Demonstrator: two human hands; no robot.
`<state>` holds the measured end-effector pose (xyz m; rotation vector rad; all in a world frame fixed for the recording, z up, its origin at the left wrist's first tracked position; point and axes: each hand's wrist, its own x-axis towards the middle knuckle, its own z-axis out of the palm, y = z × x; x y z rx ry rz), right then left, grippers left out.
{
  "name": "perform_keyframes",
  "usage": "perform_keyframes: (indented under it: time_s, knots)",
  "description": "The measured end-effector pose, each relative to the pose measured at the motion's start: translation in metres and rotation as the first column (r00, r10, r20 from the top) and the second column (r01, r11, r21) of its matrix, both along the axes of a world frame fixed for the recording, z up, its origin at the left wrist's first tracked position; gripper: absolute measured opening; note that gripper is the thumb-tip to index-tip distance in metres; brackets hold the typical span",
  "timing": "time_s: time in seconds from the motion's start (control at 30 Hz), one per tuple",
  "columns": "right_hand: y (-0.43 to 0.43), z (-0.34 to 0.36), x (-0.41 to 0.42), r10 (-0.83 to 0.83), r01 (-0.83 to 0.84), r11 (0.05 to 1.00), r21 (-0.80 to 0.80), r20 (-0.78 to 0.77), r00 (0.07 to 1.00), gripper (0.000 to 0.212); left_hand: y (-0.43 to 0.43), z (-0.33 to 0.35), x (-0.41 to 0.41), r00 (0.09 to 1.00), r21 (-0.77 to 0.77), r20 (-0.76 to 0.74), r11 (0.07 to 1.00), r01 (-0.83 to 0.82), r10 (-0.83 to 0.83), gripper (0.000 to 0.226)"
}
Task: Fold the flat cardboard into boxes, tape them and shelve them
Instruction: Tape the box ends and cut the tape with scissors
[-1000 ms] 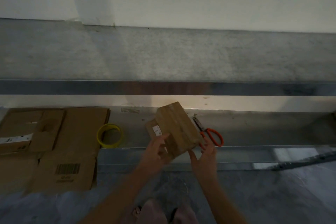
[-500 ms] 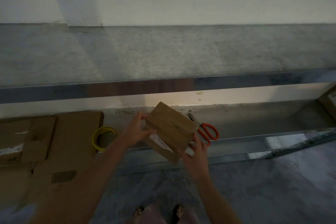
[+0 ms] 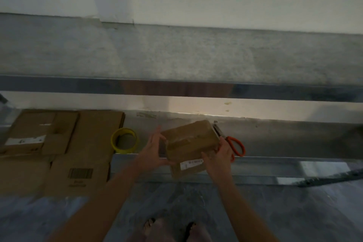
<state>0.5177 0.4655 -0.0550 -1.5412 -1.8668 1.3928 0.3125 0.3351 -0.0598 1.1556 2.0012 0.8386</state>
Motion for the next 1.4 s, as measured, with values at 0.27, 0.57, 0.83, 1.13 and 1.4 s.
perform_keyframes:
  time_s: [0.27, 0.57, 0.83, 1.13, 1.4]
  knots:
    - [-0.029, -0.004, -0.001, 0.103, -0.105, 0.994, -0.014, -0.079, 0.992, 0.084, -0.007, -0.007, 0.04, 0.966, 0.072, -0.206, 0.987, -0.145, 0.157, 0.114]
    - [-0.01, 0.004, 0.007, 0.425, -0.42, 0.905, 0.064, -0.125, 0.896, 0.077, -0.012, -0.02, 0.088, 0.945, 0.182, -0.288, 0.978, -0.106, 0.156, 0.058]
    - [0.007, -0.006, 0.013, 0.603, -0.628, 0.756, 0.186, 0.179, 0.778, 0.069, 0.008, -0.008, 0.069, 0.963, -0.068, -0.267, 0.997, -0.049, 0.029, 0.056]
    - [-0.022, 0.018, 0.031, 0.483, -0.732, 0.459, 0.503, 0.551, 0.681, 0.064, -0.066, 0.019, 0.023, 0.605, -0.258, -0.752, 0.962, 0.094, -0.261, 0.072]
    - [-0.115, 0.013, -0.063, 0.646, -0.815, 0.378, 0.439, 0.506, 0.572, 0.06, -0.112, 0.017, -0.045, 0.531, -0.336, -0.781, 0.938, 0.088, -0.33, 0.062]
